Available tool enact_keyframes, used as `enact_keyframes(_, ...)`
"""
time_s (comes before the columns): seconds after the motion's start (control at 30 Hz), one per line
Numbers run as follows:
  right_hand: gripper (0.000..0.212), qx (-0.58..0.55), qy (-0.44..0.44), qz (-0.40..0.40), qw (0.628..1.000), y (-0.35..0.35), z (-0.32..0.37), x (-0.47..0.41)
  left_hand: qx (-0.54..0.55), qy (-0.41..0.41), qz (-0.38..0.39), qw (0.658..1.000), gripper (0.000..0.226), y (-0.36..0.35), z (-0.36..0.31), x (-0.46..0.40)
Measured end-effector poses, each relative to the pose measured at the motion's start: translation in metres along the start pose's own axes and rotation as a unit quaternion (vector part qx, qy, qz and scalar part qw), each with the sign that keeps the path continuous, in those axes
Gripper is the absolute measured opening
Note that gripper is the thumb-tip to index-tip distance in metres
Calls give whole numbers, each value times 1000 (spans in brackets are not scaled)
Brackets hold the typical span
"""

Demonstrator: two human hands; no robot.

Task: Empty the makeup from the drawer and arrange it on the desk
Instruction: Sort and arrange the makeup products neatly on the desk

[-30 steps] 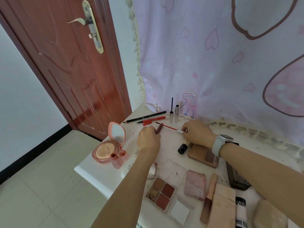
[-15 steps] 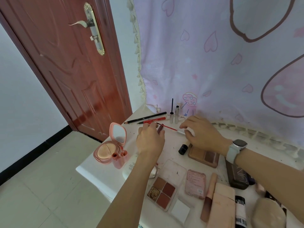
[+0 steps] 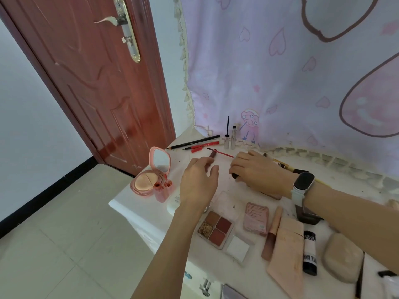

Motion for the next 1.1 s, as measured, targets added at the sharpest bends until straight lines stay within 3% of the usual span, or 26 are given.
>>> enact_keyframes(0.07,19,-78,-25,-136,987,17,-3,10,42,-19,-1,999,26,2,-2,11)
enact_keyframes(0.13,18,-285,-99,-212,930,37,-6,24,80,-43,11,996,30,3,-8,25)
enact_keyframes(0.2,3,-486,-176,-217,828,46,-2,34,125,-70,46,989,36,-2,-18,39)
enact_keyframes(0.27,5,-605,-212,-208,738,47,9,44,159,-89,73,981,34,-8,-27,53)
enact_keyframes(0.33,7,-674,-227,-178,680,42,19,53,161,-110,66,979,21,-10,-32,64)
enact_keyframes(0.4,12,-686,-245,-153,667,36,25,62,122,-141,56,981,14,-11,-33,70)
enact_keyframes(0.47,22,-670,-274,-141,675,31,23,68,52,-176,54,982,30,-12,-35,72)
enact_keyframes(0.57,32,-720,-289,-106,622,25,23,72,-13,-207,70,976,57,-15,-44,72)
enact_keyframes(0.6,30,-728,-282,-97,618,27,24,72,-20,-208,78,975,57,-16,-46,73)
enact_keyframes(0.63,27,-711,-276,-94,640,30,25,73,-15,-204,91,975,50,-17,-48,73)
enact_keyframes(0.73,11,-577,-241,-117,772,41,23,79,68,-167,134,974,29,-17,-49,71)
enact_keyframes(0.77,9,-561,-216,-120,790,43,24,82,86,-162,136,974,30,-16,-49,70)
enact_keyframes(0.87,26,-574,-165,-99,796,46,22,87,85,-164,139,973,25,-13,-45,65)
enact_keyframes(0.97,13,-598,-186,-58,778,44,16,84,51,-171,167,970,15,-14,-44,62)
enact_keyframes(1.03,33,-542,-210,-38,813,42,14,82,42,-176,184,966,14,-16,-45,61)
enact_keyframes(1.1,21,-511,-201,-52,834,41,15,82,34,-172,191,966,14,-16,-44,59)
Point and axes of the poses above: each hand's wrist, its own x-axis away from the middle knuckle, its own y-axis out of the back of the hand, z = x × y, the point moved 5 cm from there along -x, towards the middle knuckle, and after that the axes turned 8 degrees about z, right-handed, at the moved point
